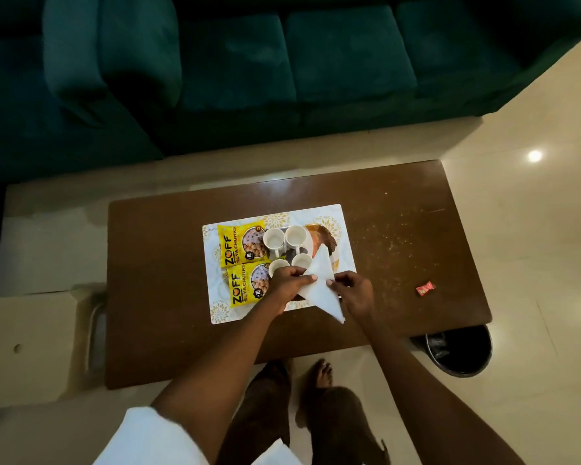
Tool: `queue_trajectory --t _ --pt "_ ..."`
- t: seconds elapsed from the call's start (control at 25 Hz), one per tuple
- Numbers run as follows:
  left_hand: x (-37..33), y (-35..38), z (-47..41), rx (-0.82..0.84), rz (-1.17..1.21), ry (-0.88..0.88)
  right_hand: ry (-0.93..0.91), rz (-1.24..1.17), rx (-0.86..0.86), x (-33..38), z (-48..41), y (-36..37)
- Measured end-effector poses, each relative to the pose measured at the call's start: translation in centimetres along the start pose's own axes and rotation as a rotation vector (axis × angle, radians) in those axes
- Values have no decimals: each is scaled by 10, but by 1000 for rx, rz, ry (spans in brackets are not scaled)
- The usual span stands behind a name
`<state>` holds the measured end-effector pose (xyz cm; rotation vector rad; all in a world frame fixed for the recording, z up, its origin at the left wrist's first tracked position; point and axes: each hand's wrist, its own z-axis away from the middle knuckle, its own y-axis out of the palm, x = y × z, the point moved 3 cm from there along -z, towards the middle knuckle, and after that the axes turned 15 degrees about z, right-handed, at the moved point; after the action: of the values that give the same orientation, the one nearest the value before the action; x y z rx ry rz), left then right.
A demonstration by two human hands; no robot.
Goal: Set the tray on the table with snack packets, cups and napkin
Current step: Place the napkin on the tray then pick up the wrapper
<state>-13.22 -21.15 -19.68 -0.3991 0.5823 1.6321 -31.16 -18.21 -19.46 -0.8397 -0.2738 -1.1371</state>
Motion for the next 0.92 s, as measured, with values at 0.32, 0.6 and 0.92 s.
queue_trajectory --t 0.32,0.6,0.92 --pt "-6 15 -64 -23 -61 57 118 -19 97 -14 -69 -11" --pt "-6 -8 -97 -161 29 107 160 -74 -79 -28 -134 -16" --pt "-9 -25 -110 -234 31 139 84 156 -35 -7 -169 23"
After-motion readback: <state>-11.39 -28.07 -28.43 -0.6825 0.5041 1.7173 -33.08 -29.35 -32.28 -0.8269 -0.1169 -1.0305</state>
